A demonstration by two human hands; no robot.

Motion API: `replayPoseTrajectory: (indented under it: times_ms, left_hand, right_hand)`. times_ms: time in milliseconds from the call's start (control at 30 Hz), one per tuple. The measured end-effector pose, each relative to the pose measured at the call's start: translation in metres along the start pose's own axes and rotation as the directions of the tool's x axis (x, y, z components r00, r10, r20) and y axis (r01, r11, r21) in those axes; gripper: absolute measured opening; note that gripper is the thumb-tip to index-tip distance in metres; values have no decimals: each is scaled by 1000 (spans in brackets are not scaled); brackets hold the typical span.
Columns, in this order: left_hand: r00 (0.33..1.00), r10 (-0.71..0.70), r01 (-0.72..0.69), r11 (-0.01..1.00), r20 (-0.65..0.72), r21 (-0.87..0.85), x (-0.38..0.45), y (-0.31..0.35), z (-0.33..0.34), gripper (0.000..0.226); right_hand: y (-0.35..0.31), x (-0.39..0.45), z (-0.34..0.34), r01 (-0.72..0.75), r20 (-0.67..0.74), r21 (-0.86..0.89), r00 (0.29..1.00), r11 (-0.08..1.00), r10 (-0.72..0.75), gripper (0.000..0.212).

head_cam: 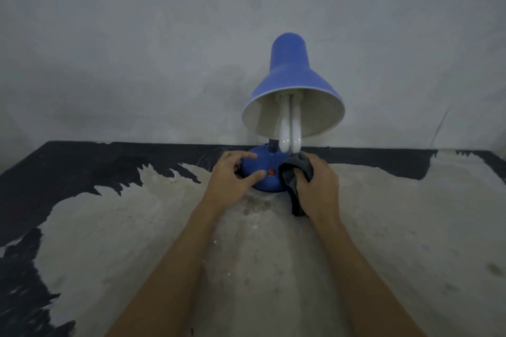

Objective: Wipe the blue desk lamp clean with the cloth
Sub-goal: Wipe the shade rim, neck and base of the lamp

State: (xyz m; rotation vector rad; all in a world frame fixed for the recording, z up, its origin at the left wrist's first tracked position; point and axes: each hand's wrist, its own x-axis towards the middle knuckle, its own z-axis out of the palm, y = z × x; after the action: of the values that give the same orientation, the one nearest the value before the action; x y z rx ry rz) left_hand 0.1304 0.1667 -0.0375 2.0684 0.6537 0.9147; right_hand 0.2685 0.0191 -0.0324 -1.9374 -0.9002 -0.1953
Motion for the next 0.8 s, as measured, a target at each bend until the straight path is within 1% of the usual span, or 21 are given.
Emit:
replayPoseTrajectory:
  times_ms: [100, 167, 300, 433, 533, 600, 667, 733, 800]
  left_hand:
    - [996, 15, -12, 999, -87, 38, -8, 6, -1, 22]
    - [994, 24, -18, 998, -105, 55, -16, 13, -4, 19]
    - [998, -5, 7, 1000, -69, 28, -39, 20, -8, 21]
    - [999, -22, 22, 1000, -35, 18, -62, 25, -13, 20]
    - [1000, -12, 12, 1000, -12, 6, -78, 30, -16, 18]
    - [1000, -10, 10, 1000, 14, -9, -87, 37, -16, 15]
    - [998, -19, 22, 998, 58, -55, -93, 46, -14, 18]
    - [988, -45, 61, 992, 148, -109, -96, 59, -11, 25]
    - [960, -88, 124, 985, 266, -120, -94, 73, -9, 33]
  right_hand:
    - [-5, -7, -5, -6, -17, 36, 1000, 999, 7, 36]
    - [-9, -15, -9, -15, -16, 61, 1000, 998, 16, 32]
    - [-15, -32, -19, -33, -3, 59, 999, 998, 34, 32]
    - [-20, -51, -33, -92, 22, 69, 996, 993, 91, 23]
    - [-22, -58, -45, -147, 32, 74, 989, 986, 145, 28]
    - [-26, -59, -54, -181, 88, 92, 981, 979, 173, 28]
    - [-30, -55, -65, -162, 149, 98, 978, 982, 147, 22]
    - [-36, -49, -74, -92, 207, 94, 976, 991, 71, 15]
    - [-44, -44, -79, -50, 296, 80, 955, 996, 24, 9]
